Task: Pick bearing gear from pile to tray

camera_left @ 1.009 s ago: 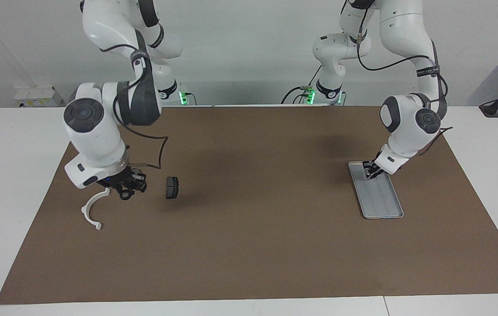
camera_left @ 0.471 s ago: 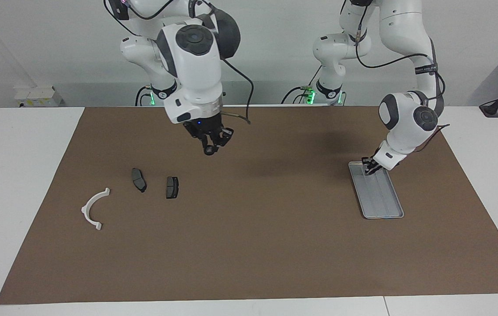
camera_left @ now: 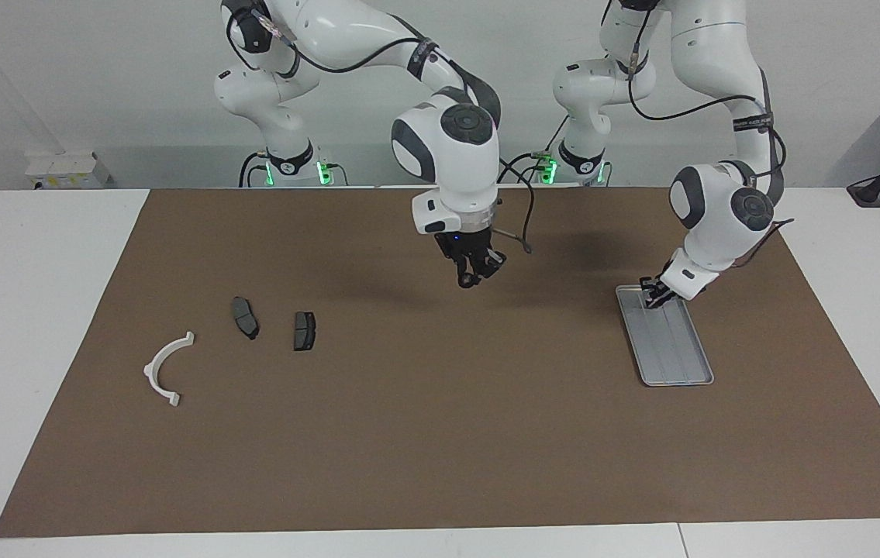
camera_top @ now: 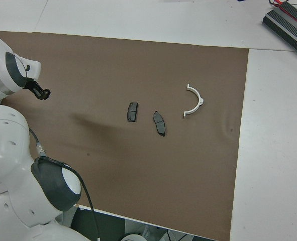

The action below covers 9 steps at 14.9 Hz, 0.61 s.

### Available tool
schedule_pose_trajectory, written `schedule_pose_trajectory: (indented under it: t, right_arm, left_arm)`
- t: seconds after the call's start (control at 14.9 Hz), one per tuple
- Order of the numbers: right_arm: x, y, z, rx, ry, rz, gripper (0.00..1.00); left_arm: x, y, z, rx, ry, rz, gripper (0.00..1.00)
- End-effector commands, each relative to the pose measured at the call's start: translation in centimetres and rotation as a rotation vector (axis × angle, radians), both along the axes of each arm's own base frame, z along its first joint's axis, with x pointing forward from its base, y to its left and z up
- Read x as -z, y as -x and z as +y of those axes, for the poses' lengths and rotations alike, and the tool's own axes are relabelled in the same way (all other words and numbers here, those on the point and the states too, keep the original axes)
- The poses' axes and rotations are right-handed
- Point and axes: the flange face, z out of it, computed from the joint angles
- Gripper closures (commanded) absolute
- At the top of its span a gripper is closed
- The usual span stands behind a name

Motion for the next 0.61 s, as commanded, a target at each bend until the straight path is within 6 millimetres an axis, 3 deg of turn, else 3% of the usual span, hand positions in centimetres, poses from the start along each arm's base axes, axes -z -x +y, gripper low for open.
schedule_pose_trajectory:
  t: [0.0,0.07,0.13,0.2,0.34,0.54]
  right_arm:
    - [5.9,0.6,3.1,0.04,-0.013,-0.017,1.0]
    - [7.5,0.3,3.4,0.04,-0.016,-0.027,1.0]
    - [8.6,0.3,3.4,0.04,-0.01,-0.024,1.0]
    - [9.4,0.2,3.4,0.042,-0.016,-0.029,1.0]
    - [10.6,0.0,3.0,0.036,-0.012,-0.044,1.0]
    - [11.8,0.2,2.8,0.025,0.005,-0.046,1.0]
  left_arm:
    - [0.1,1.8,-0.1,-0.012,-0.004,-0.034,1.0]
    - [0.2,1.9,-0.2,-0.01,-0.004,-0.032,0.75]
    - [0.2,1.8,-0.2,-0.01,-0.004,-0.034,0.35]
    - [0.0,1.7,-0.2,-0.01,-0.004,-0.032,0.28]
    - [-0.7,1.0,-0.2,-0.01,-0.004,-0.04,0.0]
    - [-2.7,-0.3,-0.4,-0.01,0.0,-0.048,0.0]
